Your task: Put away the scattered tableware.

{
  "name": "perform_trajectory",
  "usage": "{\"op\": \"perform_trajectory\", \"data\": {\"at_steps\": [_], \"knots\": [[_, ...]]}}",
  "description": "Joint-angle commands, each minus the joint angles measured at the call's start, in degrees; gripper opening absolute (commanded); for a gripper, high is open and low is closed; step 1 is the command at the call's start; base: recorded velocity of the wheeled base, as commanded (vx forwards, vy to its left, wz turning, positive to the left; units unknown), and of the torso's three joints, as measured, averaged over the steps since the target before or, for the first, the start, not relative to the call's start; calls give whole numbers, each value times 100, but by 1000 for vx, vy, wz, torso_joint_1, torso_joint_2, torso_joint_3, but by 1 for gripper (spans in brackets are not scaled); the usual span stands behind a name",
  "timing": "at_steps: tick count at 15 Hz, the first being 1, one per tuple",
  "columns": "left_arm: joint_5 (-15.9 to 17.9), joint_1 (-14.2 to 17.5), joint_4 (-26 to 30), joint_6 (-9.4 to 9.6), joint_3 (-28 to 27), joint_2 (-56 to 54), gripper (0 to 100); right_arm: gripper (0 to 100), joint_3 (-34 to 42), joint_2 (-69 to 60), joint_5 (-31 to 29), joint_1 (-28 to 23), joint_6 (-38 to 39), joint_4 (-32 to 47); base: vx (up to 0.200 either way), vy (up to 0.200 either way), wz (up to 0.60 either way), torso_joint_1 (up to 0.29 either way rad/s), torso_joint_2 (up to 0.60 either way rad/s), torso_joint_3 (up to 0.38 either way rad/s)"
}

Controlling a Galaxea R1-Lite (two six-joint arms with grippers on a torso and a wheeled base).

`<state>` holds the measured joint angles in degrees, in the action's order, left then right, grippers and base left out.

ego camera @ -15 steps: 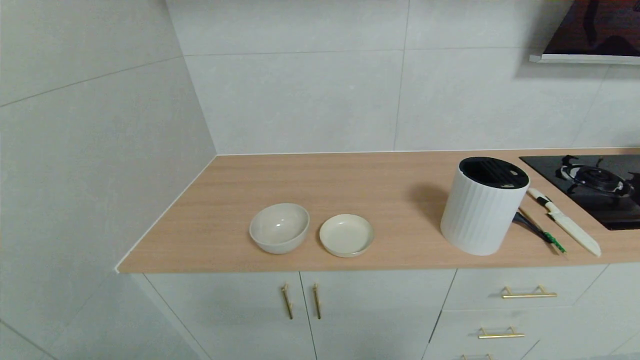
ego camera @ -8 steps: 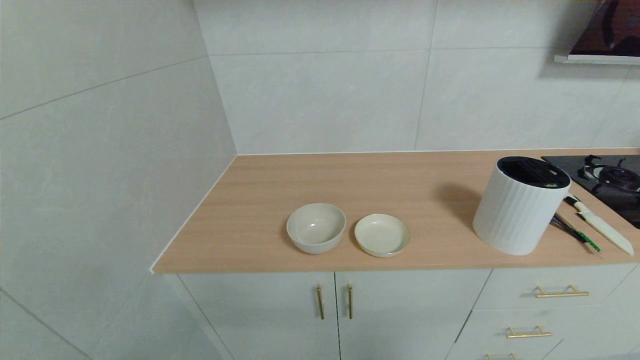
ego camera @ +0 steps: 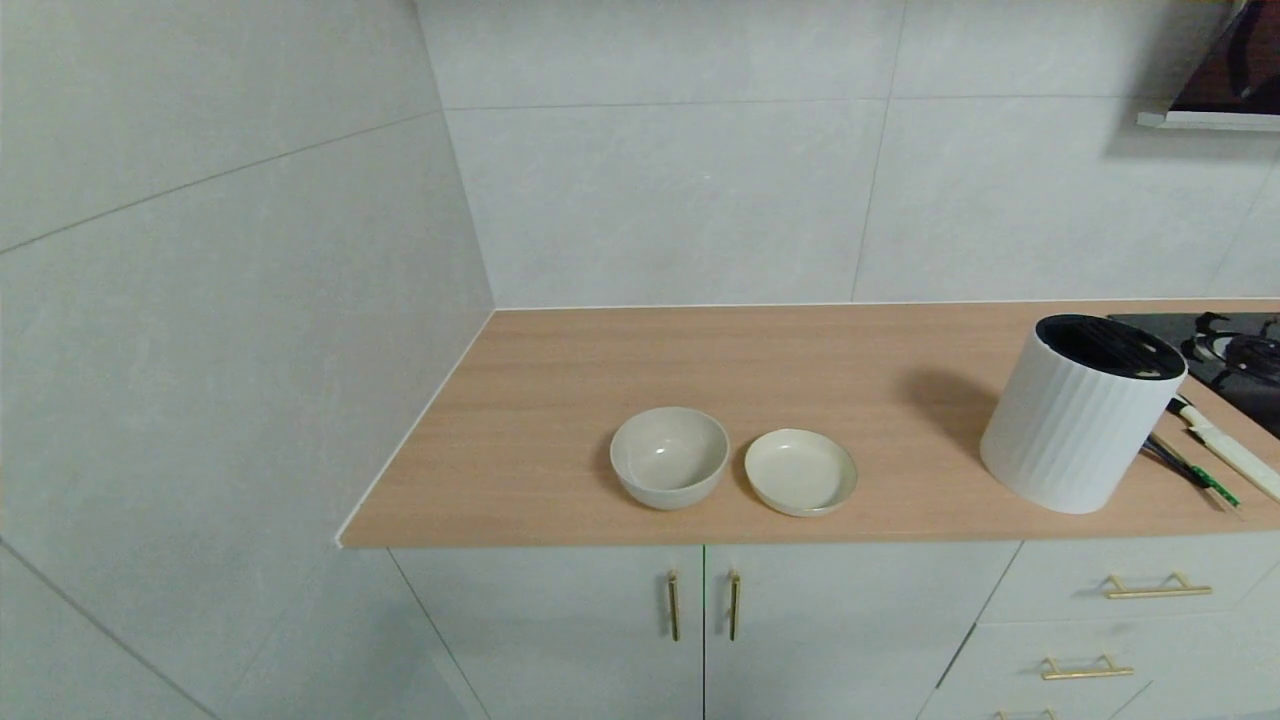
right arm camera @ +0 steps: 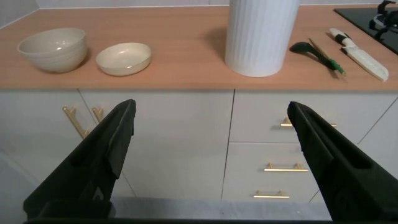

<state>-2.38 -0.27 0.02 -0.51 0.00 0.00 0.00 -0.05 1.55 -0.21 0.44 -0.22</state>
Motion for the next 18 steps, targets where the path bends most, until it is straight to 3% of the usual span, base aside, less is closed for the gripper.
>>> {"op": "perform_trajectory", "data": {"at_steps": [1,8,18], "knots": [[0,0,-2,-2,0,0,100,100,0,5,3,3,0,-4,0,0,0,0,0,0],[0,0,-2,-2,0,0,100,100,0,5,3,3,0,-4,0,0,0,-14,30,16],[-8,0,-2,-2,0,0,100,100,0,5,3,3,0,-4,0,0,0,-222,490,262]]}}
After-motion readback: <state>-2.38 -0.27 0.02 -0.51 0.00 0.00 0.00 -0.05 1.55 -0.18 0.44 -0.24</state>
